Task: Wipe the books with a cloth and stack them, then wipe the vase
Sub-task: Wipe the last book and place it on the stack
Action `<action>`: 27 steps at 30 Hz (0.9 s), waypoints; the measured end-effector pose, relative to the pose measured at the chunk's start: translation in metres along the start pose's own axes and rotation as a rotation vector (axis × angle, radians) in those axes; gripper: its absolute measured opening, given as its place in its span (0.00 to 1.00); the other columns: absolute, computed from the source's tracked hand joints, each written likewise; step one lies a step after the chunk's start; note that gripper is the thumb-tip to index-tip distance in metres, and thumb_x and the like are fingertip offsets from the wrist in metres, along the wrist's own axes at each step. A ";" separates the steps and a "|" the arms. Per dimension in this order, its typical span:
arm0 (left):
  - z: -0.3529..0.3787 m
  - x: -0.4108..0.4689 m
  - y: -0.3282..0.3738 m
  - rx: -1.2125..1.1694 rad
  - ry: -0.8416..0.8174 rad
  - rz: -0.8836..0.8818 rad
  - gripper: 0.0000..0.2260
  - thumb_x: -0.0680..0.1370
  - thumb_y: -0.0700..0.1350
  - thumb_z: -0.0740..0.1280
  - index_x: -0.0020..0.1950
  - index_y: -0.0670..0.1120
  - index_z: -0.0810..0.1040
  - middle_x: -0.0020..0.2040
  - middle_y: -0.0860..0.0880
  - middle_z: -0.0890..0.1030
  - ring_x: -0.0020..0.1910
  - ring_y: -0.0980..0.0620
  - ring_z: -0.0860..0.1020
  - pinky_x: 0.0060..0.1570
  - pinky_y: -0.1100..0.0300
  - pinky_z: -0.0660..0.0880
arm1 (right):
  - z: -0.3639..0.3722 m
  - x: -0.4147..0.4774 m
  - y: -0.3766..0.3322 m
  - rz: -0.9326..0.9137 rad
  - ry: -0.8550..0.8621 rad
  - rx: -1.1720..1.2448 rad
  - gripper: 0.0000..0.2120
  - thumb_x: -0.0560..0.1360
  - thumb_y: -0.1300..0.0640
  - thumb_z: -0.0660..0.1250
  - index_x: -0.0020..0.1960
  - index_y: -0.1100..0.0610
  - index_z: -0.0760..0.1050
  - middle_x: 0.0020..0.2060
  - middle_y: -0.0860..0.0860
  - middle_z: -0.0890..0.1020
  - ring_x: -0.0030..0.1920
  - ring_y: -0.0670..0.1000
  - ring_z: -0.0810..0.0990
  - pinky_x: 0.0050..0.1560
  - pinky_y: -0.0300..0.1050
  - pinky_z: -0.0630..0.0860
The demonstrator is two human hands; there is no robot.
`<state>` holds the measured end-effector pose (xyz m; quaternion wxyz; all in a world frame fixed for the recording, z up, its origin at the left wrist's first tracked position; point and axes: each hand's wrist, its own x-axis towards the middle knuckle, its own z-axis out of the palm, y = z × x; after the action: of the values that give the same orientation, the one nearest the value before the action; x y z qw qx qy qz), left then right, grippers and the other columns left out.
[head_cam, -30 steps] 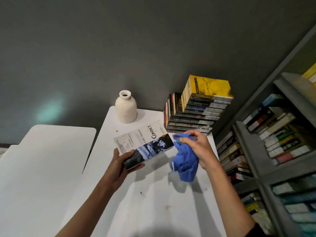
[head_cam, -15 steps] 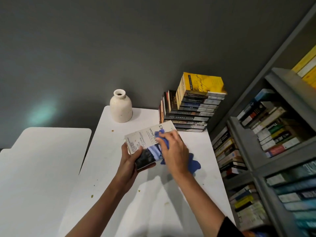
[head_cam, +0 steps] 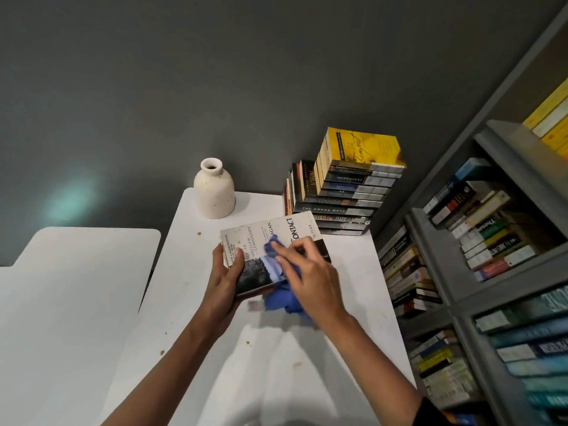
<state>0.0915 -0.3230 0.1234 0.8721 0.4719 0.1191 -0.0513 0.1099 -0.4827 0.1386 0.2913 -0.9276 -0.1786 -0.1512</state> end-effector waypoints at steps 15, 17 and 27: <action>0.002 0.001 -0.002 0.104 -0.037 0.012 0.20 0.77 0.53 0.60 0.69 0.54 0.66 0.63 0.53 0.79 0.58 0.48 0.81 0.43 0.44 0.81 | -0.011 0.030 0.032 0.285 0.131 -0.091 0.12 0.78 0.51 0.65 0.58 0.54 0.80 0.45 0.50 0.76 0.34 0.51 0.77 0.35 0.52 0.80; 0.005 0.003 -0.002 0.135 -0.042 0.003 0.22 0.77 0.54 0.60 0.71 0.54 0.64 0.65 0.53 0.78 0.59 0.48 0.80 0.44 0.43 0.81 | -0.002 0.032 0.018 0.252 0.142 -0.073 0.12 0.78 0.52 0.65 0.58 0.56 0.80 0.45 0.51 0.77 0.35 0.52 0.78 0.35 0.53 0.80; 0.009 0.002 -0.002 0.016 -0.073 -0.070 0.19 0.82 0.56 0.53 0.70 0.51 0.65 0.65 0.45 0.77 0.58 0.42 0.80 0.42 0.46 0.80 | 0.006 0.035 -0.020 -0.064 -0.043 -0.020 0.12 0.78 0.51 0.65 0.60 0.50 0.79 0.45 0.48 0.76 0.32 0.49 0.76 0.32 0.44 0.76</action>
<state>0.0944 -0.3317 0.1262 0.8698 0.4720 0.1032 -0.1000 0.1338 -0.4557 0.1573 0.2730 -0.9274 -0.2128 -0.1422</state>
